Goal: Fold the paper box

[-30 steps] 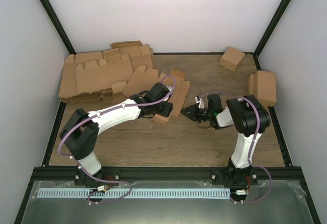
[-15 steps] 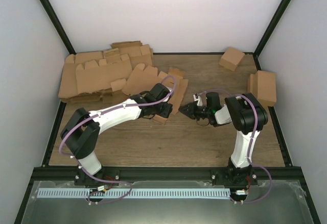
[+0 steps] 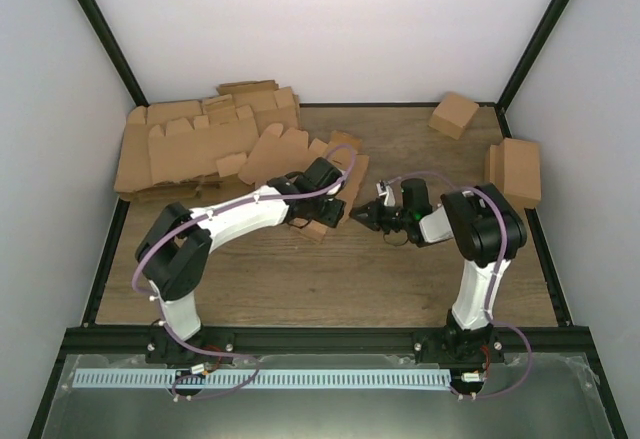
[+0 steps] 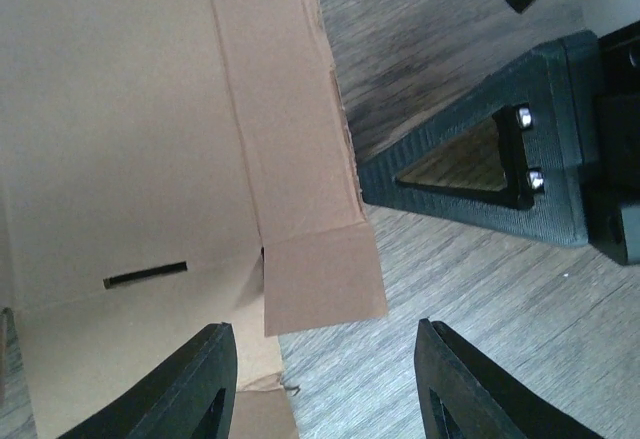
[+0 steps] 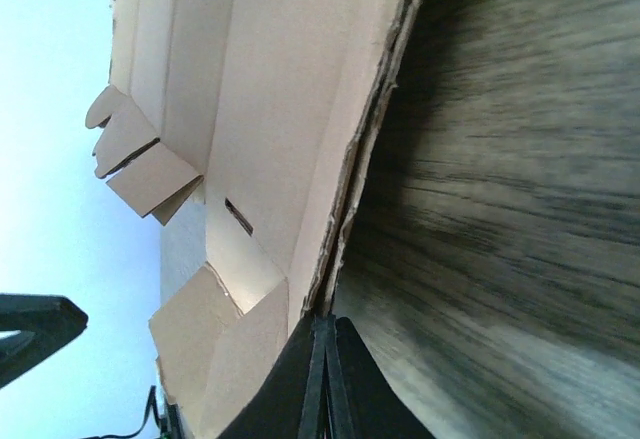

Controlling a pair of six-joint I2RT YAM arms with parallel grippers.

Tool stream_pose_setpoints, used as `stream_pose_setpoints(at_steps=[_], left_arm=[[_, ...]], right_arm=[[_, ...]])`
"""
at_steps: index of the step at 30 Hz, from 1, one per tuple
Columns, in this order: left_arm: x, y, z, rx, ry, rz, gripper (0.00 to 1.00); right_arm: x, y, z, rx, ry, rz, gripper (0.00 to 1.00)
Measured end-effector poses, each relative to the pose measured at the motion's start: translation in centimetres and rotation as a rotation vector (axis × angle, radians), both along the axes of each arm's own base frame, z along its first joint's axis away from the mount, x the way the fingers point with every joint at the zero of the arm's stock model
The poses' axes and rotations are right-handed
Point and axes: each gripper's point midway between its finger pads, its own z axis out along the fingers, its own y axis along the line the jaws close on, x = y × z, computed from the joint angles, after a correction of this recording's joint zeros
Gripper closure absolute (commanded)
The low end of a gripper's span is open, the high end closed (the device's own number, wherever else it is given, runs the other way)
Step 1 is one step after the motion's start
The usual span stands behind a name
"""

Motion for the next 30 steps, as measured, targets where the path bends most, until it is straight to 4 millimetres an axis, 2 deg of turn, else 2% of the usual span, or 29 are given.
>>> stream_pose_setpoints(at_steps=[3, 9, 14, 23, 30], left_arm=[[0.5, -0.5, 0.6, -0.004, -0.009, -0.006, 0.48], [0.9, -1.0, 1.2, -0.012, -0.013, -0.008, 0.48], [0.6, -0.9, 1.2, -0.012, 0.005, -0.005, 0.46], [-1.4, -1.3, 2.4, -0.053, 0.015, -0.072, 0.44], [-2.1, -1.3, 1.1, 0.010, 0.017, -0.144, 0.49]], right_arm=[[-0.1, 0.0, 0.8, -0.022, -0.031, 0.001, 0.99], [-0.5, 0.6, 4.0, -0.056, -0.144, 0.018, 0.99], [-1.8, 0.6, 5.3, -0.091, -0.189, 0.028, 0.99], [-4.9, -0.6, 3.8, -0.151, -0.133, 0.036, 0.99], [-5.2, -1.3, 3.1, -0.190, -0.097, 0.012, 0.98]])
